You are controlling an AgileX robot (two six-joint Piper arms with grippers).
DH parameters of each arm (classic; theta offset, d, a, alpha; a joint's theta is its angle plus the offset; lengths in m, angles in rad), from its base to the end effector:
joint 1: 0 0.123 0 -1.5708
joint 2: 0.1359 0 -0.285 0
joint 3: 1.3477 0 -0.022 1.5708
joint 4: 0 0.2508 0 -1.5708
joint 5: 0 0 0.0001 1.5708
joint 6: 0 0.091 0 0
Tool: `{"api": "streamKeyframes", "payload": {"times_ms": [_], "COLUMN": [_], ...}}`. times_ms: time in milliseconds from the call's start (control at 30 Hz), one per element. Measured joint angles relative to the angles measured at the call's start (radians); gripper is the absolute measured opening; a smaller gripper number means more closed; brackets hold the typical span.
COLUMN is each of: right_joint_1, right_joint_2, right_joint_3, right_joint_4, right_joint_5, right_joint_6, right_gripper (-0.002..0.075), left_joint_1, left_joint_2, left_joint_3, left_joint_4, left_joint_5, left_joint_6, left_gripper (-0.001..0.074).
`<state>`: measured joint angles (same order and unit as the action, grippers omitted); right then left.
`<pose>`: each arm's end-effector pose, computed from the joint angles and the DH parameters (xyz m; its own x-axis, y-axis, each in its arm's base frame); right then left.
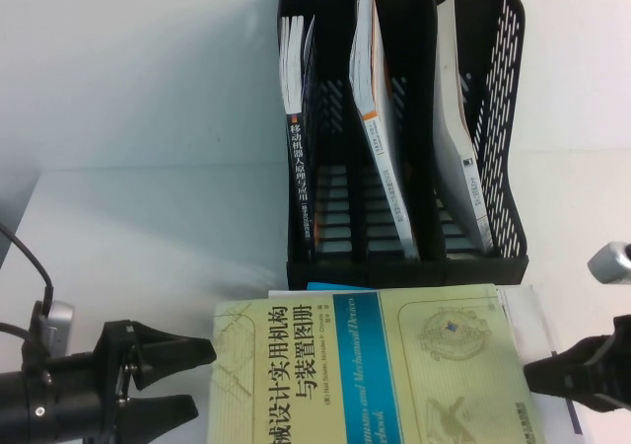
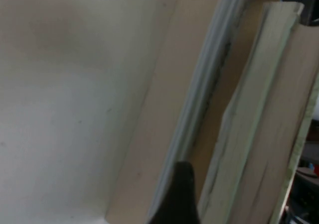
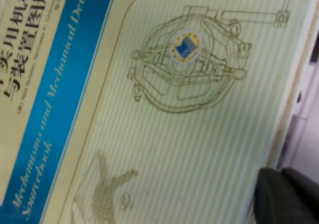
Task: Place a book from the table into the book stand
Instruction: Push book with right arm, then pick up the book with your left arm
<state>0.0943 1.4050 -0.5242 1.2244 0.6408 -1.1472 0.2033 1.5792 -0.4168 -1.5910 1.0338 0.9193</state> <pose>0.2152 0.0718 0.1796 -0.8596 -0.0809 -0.5046 -0.3600 0.7966 0.4857 0.2147 -0.0356 0.1548 -0.8564 -0.5096 0.0833 -0.2908 0.3428 -0.8933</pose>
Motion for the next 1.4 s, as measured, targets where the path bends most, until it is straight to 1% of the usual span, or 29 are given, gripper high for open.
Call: {"api": "streamKeyframes", "payload": {"times_ms": [100, 200, 433, 500, 533, 567, 600, 633, 667, 733, 833, 933, 967, 1000, 1033, 1100, 1200, 1300, 1400], "right_joint_1": [0.012, 0.044, 0.156, 0.175, 0.18, 0.181, 0.181, 0.181, 0.181, 0.181, 0.181, 0.181, 0.181, 0.182, 0.184, 0.188, 0.189, 0.19, 0.19], "right_joint_2": [0.034, 0.068, 0.118, 0.125, 0.129, 0.129, 0.129, 0.129, 0.129, 0.123, 0.096, 0.046, 0.025, -0.001, -0.025, -0.079, -0.145, -0.21, -0.269], "right_joint_3": [-0.006, -0.006, -0.046, -0.065, -0.075, -0.083, -0.092, -0.099, -0.11, -0.128, -0.155, -0.17, -0.175, -0.183, -0.187, -0.2, -0.22, -0.238, -0.258], "right_joint_4": [0.029, 0.041, 0.071, 0.065, 0.059, 0.049, 0.033, 0.017, 0.003, -0.024, -0.067, -0.12, -0.127, -0.125, -0.125, -0.127, -0.143, -0.159, -0.164], "right_joint_5": [0.022, 0.027, 0.048, 0.048, 0.048, 0.048, 0.048, 0.048, 0.048, 0.055, 0.072, 0.087, 0.096, 0.116, 0.127, 0.14, 0.15, 0.161, 0.168], "right_joint_6": [-0.03, -0.042, -0.073, -0.073, -0.065, -0.06, -0.056, -0.053, -0.049, -0.04, -0.005, 0.031, 0.042, 0.052, 0.061, 0.075, 0.105, 0.135, 0.167], "right_gripper": [-0.0003, -0.0003, -0.0003, -0.0003, -0.0003, -0.0003, -0.0002, -0.0002, -0.0002, -0.0002, -0.0002, -0.0002, -0.0002, -0.0003, -0.0003, -0.0003, -0.0003, -0.0003, -0.0003], "left_joint_1": [0.0, 0.0, 0.0, 0.0, 0.0, 0.0, 0.0, 0.0, 0.002, 0.002, 0.002, 0.002, 0.002, 0.002, 0.002, 0.0, -0.002, -0.004, -0.027], "left_joint_2": [0.036, 0.064, 0.094, 0.098, 0.098, 0.098, 0.098, 0.098, 0.098, 0.098, 0.096, 0.057, 0.03, 0.005, -0.031, -0.106, -0.238, -0.361, -0.458], "left_joint_3": [-0.001, -0.001, -0.001, -0.001, -0.001, -0.001, -0.001, -0.001, -0.001, -0.002, -0.002, -0.002, -0.002, -0.002, -0.004, -0.023, -0.091, -0.224, -0.399], "left_joint_4": [-0.029, -0.031, -0.031, -0.029, -0.027, -0.022, -0.015, -0.01, -0.01, -0.033, -0.067, -0.081, -0.084, -0.086, -0.079, -0.059, 0.011, 0.15, 0.371], "left_joint_5": [0.053, 0.083, 0.089, 0.079, 0.074, 0.07, 0.063, 0.056, 0.066, 0.088, 0.094, 0.091, 0.086, 0.087, 0.094, 0.102, 0.077, 0.037, 0.01], "left_joint_6": [0.025, 0.044, 0.071, 0.079, 0.083, 0.087, 0.094, 0.103, 0.128, 0.177, 0.232, 0.236, 0.236, 0.236, 0.232, 0.185, 0.076, -0.075, -0.277], "left_gripper": [0.0614, 0.0624, 0.0626, 0.0613, 0.0591, 0.0549, 0.0487, 0.0405, 0.0356, 0.0328, 0.0316, 0.0312, 0.0294, 0.0256, 0.0249, 0.0209, 0.0197, 0.0196, 0.0195]}}
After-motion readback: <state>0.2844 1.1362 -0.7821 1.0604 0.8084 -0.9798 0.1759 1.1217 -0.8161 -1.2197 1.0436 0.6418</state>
